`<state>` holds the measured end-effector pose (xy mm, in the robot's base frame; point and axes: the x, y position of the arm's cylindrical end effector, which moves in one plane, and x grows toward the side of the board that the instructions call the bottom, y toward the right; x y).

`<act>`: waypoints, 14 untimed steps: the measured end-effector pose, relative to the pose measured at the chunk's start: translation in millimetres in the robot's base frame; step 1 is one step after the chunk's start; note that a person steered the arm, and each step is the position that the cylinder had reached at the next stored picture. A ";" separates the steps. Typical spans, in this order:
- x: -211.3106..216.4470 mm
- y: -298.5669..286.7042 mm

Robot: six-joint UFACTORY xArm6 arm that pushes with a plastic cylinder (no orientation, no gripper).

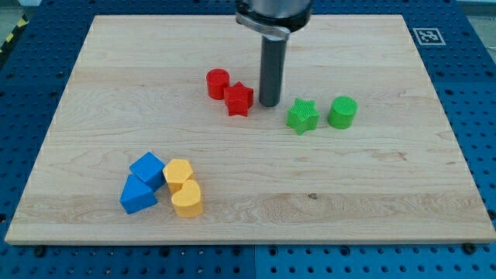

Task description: Slide the red blocks toward the center left

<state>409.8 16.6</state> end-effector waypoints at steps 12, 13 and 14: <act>-77.6 -59.1; -77.1 -67.4; -67.6 -67.4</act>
<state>342.2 -50.8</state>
